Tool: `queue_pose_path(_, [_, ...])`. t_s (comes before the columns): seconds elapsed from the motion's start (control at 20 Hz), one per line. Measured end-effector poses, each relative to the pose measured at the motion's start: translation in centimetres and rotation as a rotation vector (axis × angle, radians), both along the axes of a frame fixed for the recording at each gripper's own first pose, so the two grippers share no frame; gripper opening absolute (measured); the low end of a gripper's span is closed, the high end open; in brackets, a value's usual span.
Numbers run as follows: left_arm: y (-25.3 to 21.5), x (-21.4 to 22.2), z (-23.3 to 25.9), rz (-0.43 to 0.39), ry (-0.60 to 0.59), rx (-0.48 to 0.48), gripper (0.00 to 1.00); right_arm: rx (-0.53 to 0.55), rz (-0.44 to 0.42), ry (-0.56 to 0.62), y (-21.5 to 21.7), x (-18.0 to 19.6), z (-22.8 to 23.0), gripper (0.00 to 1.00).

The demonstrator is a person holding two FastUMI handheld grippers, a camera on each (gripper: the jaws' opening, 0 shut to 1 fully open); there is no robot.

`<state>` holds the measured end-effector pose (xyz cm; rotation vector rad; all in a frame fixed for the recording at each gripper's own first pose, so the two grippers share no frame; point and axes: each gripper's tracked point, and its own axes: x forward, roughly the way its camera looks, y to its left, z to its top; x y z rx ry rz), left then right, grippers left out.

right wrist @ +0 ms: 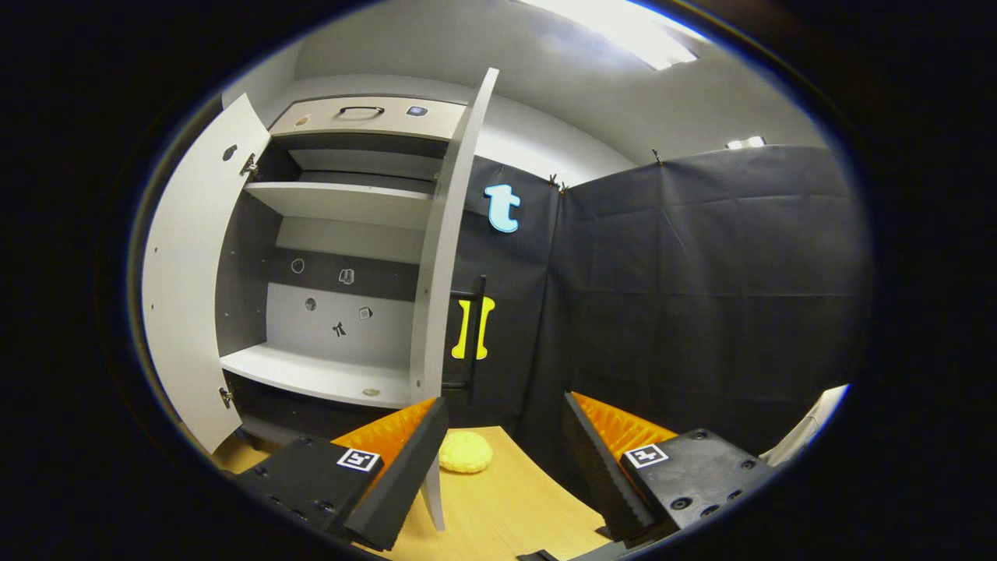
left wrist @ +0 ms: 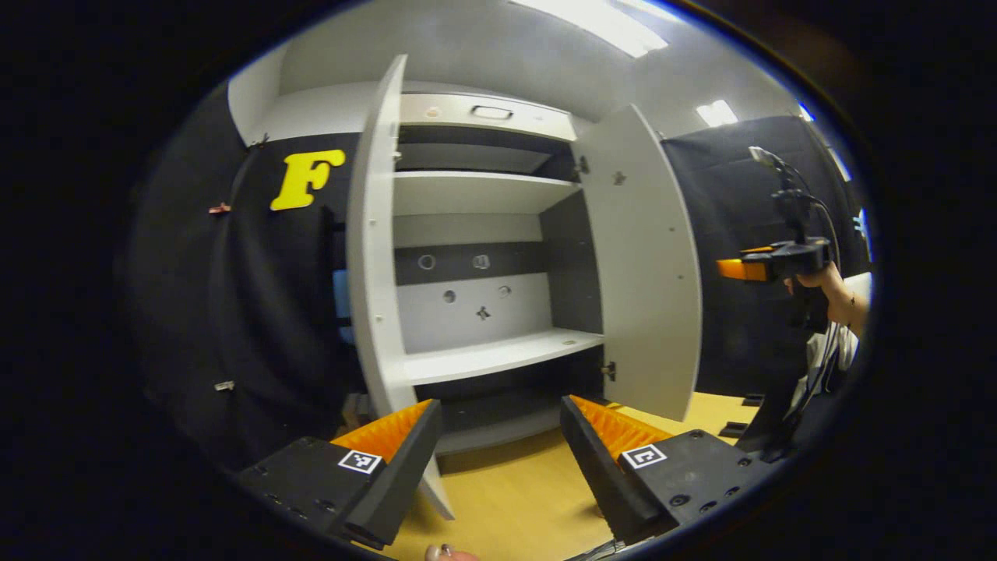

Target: Grasp the bottle in the cabinet with the left hand and place it on the coaster, then close the right door with the right hand and the left door with the left hand.

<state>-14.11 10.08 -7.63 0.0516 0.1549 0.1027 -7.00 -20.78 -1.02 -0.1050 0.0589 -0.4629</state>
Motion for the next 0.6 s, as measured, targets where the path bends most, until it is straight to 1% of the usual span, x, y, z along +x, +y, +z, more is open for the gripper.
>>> queue_pose_path(0.05, [2.2,-0.3,0.4,0.081,0.001,-0.017,0.94,0.023,0.02,-0.008,-0.5,0.6,0.0,0.98])
queue_pose_path(0.1, [4.2,-0.6,0.9,0.162,-0.014,-0.034,0.96,0.043,0.039,-0.023,-1.0,1.3,0.1,0.98])
queue_pose_path(0.2, [7.5,-1.3,2.0,0.295,-0.04,-0.046,0.98,0.083,0.07,-0.037,-2.0,2.5,-0.2,0.97])
queue_pose_path(0.3, [9.9,-3.0,2.4,0.408,-0.049,0.023,0.98,0.087,0.102,-0.042,-2.9,3.5,-0.4,0.98])
queue_pose_path(0.4, [11.7,-4.5,2.8,0.487,-0.023,0.068,0.98,0.082,0.149,-0.036,-3.2,4.4,-0.6,0.98])
queue_pose_path(0.55, [13.4,-6.0,3.4,0.568,-0.003,0.096,0.98,0.115,0.238,-0.032,-2.1,5.9,-1.1,0.98])
queue_pose_path(0.6, [13.6,-6.5,3.5,0.59,0.0,0.104,0.98,0.112,0.247,-0.027,-2.1,6.1,-1.4,0.98])
